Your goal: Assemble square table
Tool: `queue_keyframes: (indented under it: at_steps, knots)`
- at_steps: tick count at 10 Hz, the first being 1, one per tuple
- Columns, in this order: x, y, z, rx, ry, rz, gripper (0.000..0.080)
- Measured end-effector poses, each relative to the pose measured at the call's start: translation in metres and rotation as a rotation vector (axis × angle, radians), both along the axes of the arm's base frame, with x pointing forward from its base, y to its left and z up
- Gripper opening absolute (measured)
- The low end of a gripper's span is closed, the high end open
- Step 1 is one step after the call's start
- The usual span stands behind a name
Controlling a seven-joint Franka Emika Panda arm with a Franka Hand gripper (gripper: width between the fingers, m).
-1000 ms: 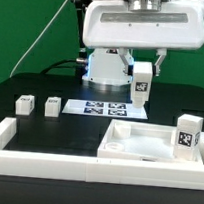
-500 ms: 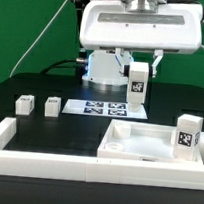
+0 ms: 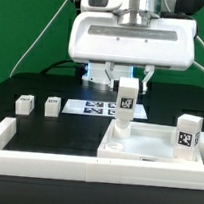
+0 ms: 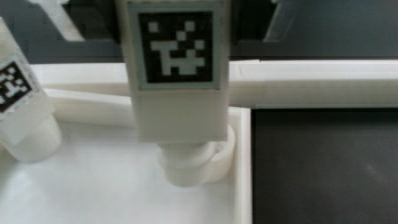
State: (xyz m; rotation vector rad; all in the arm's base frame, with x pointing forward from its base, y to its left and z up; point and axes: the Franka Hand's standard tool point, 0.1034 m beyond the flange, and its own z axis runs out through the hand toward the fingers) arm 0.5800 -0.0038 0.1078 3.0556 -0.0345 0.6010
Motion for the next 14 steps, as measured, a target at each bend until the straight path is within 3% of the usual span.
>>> queue_keyframes:
  at_steps: [6, 11, 14]
  knots:
    - [0.002, -0.006, -0.001, -0.016, -0.044, -0.012, 0.0291]
    - [0.024, -0.029, 0.012, 0.013, -0.048, -0.052, 0.0291]
    - [0.025, -0.020, 0.008, 0.025, -0.048, -0.054, 0.0291]
